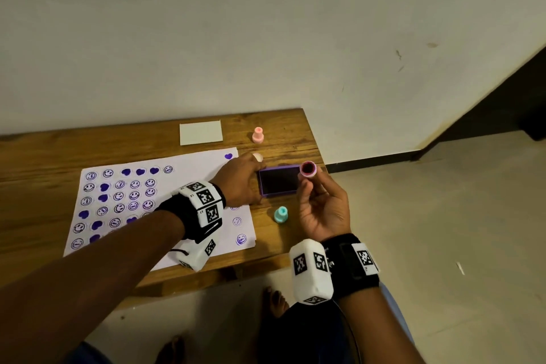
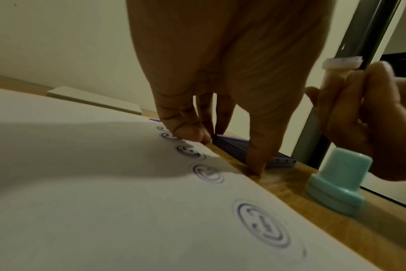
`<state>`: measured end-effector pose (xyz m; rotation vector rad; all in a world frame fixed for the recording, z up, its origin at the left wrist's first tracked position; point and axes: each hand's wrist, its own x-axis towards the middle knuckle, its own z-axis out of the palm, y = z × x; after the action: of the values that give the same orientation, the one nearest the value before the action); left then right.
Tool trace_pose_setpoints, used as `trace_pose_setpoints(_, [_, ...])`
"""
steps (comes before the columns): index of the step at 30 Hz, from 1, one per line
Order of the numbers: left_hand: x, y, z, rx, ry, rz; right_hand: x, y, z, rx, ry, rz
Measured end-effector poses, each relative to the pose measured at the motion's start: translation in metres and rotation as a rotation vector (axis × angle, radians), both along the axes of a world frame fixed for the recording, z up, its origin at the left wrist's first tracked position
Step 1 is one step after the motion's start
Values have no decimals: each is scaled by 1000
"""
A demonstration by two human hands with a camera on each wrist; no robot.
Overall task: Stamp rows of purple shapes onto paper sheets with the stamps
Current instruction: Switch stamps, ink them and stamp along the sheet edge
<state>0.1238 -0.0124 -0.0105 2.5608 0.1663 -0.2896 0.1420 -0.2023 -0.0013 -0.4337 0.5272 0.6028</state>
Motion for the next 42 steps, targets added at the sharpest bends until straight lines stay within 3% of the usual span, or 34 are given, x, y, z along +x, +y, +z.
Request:
trace_pose_setpoints(3, [2, -2, 3, 5, 9, 3, 0, -1, 0, 240, 28, 45])
trace_pose_setpoints(7, [5, -2, 7, 24, 30, -12, -1, -4, -2, 328, 9, 72])
trace_pose_setpoints(14, [10, -1, 7, 51, 43, -31, -6, 2, -4, 274, 13, -33])
trace_pose_setpoints(26, [13, -2, 4, 54, 50, -9, -5, 4, -9, 237, -10, -54])
trace_pose_setpoints(32, [15, -5, 6, 49, 57, 22, -1, -2, 0, -203, -167, -68])
trace_pose_setpoints(38, [13, -7, 7, 57, 56, 22, 19, -15, 7, -1044, -654, 103])
trace_pose_setpoints(42, [11, -9, 9, 48, 55, 39, 34, -2, 14, -1492, -979, 333])
